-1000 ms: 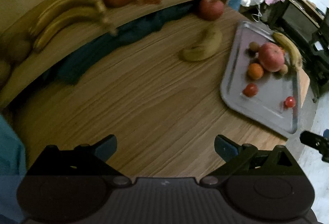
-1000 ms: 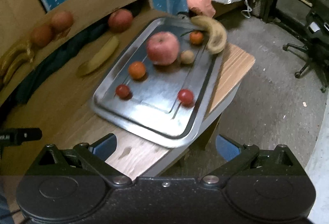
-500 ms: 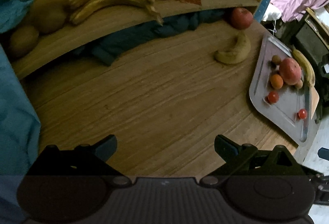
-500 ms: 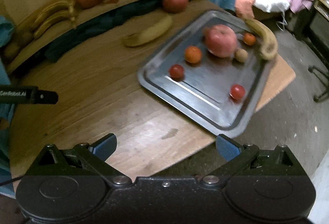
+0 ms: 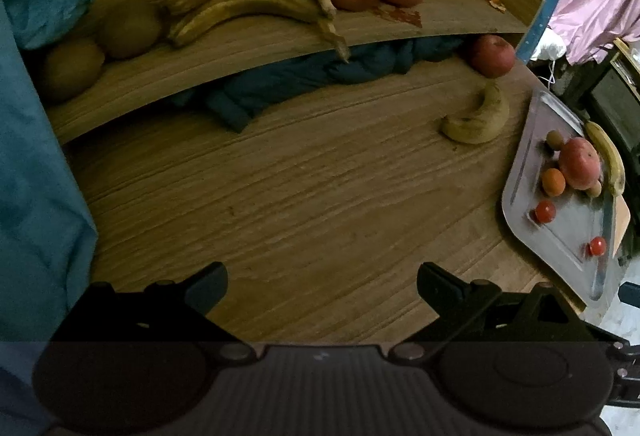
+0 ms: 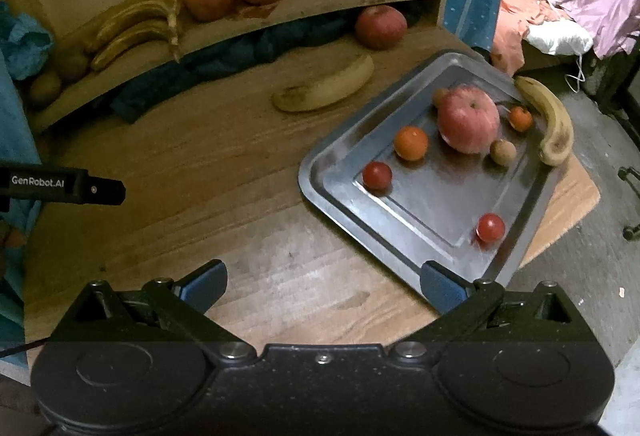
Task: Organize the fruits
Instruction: 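Withdraw both open tools from the tray, then move both open tools toward the red apple and banana on the desk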
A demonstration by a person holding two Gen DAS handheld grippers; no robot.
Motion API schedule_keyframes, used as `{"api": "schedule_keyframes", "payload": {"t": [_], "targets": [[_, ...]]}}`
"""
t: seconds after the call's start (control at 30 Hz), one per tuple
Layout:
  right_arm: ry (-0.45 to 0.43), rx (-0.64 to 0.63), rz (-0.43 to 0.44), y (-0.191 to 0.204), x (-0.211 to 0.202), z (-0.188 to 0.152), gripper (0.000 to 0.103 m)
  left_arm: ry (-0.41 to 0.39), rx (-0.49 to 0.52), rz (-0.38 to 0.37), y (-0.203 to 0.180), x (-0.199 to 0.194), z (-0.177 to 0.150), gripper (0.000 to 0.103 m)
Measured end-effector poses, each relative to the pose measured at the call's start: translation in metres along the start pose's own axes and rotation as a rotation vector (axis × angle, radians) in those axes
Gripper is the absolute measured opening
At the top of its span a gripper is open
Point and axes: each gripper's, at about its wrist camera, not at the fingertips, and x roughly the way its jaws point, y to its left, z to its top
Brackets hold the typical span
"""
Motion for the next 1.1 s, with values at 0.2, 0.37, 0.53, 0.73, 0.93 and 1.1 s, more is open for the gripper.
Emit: {"api": "schedule_keyframes", "payload": {"t": [0.2,0.37,0.53,0.73,0.93,1.1], "targets": [[-0.011,-0.021,0.042,-0.009,0.012,0.012,0.102,0.009,-0.023,0.034,-0.004,0.005,0.006,0.103],[-0.029,-0.020,0.076,-0.025,0.020,0.026,0.102,0.027,-0.047,0.064,-0.014,0.014,0.015,0.103],[-0.052,-0.002,0.101,-0.048,0.031,0.044,0.102,0.044,-0.051,0.080,-0.033,0.026,0.031,0.103],[-0.056,0.024,0.110,-0.078,0.046,0.068,0.102,0.050,-0.034,0.084,-0.063,0.040,0.055,0.103],[-0.066,0.028,0.123,-0.104,0.060,0.089,0.102,0.046,-0.004,0.088,-0.097,0.052,0.078,0.103],[-0.079,0.004,0.121,-0.123,0.074,0.114,0.102,0.056,0.014,0.090,-0.120,0.066,0.094,0.103]]}}
